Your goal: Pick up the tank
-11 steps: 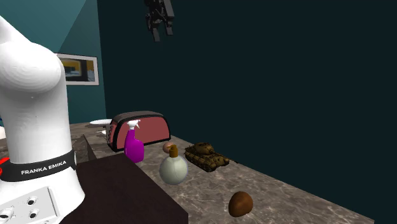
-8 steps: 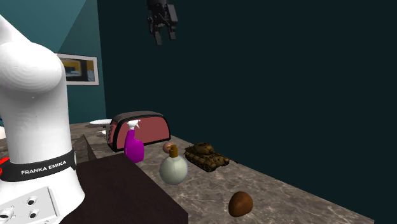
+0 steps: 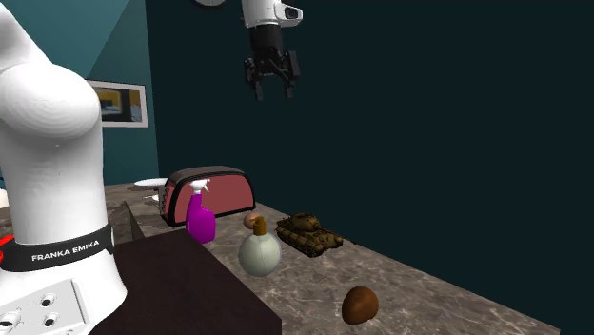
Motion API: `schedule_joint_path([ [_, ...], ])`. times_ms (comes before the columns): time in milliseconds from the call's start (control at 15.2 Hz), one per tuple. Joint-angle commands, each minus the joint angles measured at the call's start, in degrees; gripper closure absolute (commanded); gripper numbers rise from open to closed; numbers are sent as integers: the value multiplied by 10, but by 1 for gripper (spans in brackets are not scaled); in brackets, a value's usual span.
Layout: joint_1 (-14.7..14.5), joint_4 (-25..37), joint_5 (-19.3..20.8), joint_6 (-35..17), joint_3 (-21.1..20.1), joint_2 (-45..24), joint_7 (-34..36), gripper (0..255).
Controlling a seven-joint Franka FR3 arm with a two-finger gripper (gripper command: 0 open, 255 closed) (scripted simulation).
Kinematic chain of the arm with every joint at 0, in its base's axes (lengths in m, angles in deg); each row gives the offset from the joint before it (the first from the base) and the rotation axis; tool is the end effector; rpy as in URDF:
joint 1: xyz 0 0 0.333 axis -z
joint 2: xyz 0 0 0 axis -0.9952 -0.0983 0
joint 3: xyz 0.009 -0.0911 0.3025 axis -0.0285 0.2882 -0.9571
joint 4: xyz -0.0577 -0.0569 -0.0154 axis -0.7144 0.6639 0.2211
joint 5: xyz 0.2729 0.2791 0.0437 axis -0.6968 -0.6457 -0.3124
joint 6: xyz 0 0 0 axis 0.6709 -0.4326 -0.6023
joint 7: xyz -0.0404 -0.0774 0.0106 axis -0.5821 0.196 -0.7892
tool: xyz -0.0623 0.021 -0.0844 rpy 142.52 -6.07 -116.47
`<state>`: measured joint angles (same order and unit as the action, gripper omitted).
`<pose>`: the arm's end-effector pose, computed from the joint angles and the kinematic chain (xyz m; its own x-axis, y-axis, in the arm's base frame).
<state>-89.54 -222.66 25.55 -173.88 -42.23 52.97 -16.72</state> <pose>0.3807 -0.0215 0.5335 0.9375 0.2777 0.2096 0.2878 -0.9575 -0.0190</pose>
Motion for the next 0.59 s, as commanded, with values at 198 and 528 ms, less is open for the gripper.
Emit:
schedule_joint_path([
  [198, -37, -6, -21, -85, 61, -87, -137, 0],
  [528, -81, 17, -76, -151, 118, -197, -290, 0],
])
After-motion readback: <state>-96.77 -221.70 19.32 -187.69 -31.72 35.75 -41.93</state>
